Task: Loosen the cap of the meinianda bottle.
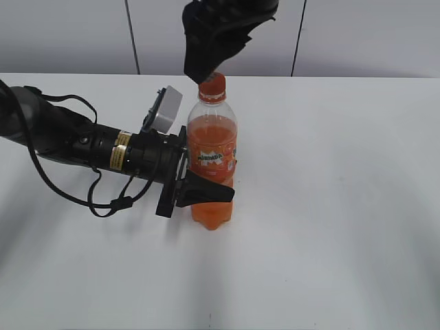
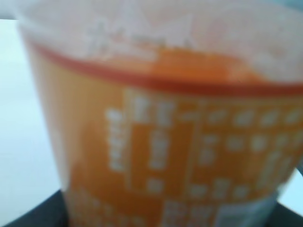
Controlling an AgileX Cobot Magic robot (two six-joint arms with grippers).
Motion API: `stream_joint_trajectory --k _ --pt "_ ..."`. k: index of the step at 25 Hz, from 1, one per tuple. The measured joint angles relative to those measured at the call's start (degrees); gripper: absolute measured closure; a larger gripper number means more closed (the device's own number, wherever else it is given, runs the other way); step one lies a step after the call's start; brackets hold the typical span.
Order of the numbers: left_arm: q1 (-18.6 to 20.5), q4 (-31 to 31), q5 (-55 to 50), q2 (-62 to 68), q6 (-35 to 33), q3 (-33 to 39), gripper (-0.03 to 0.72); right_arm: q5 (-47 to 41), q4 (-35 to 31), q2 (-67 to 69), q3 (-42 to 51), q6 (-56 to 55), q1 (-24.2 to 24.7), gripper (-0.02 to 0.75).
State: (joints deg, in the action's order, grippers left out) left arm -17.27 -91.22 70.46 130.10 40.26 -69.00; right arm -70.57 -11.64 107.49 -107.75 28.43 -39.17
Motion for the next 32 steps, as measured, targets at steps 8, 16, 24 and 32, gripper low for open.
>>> stream_joint_trajectory --k 8,16,24,32 --pt "0.0 0.1 0.0 0.0 0.0 0.0 0.276 0.0 1.1 -0.4 0.0 -25.1 0.0 0.229" --pt "0.0 0.1 0.0 0.0 0.0 0.0 0.276 0.0 1.5 -0.4 0.0 -41.7 0.0 0.226" --pt "0.0 0.2 0.0 0.0 0.1 0.0 0.276 0.0 1.2 1.5 0.0 -45.3 0.0 0.225" --pt "0.0 0.3 0.0 0.0 0.2 0.0 0.276 0.1 1.5 2.1 0.0 -45.6 0.0 0.225"
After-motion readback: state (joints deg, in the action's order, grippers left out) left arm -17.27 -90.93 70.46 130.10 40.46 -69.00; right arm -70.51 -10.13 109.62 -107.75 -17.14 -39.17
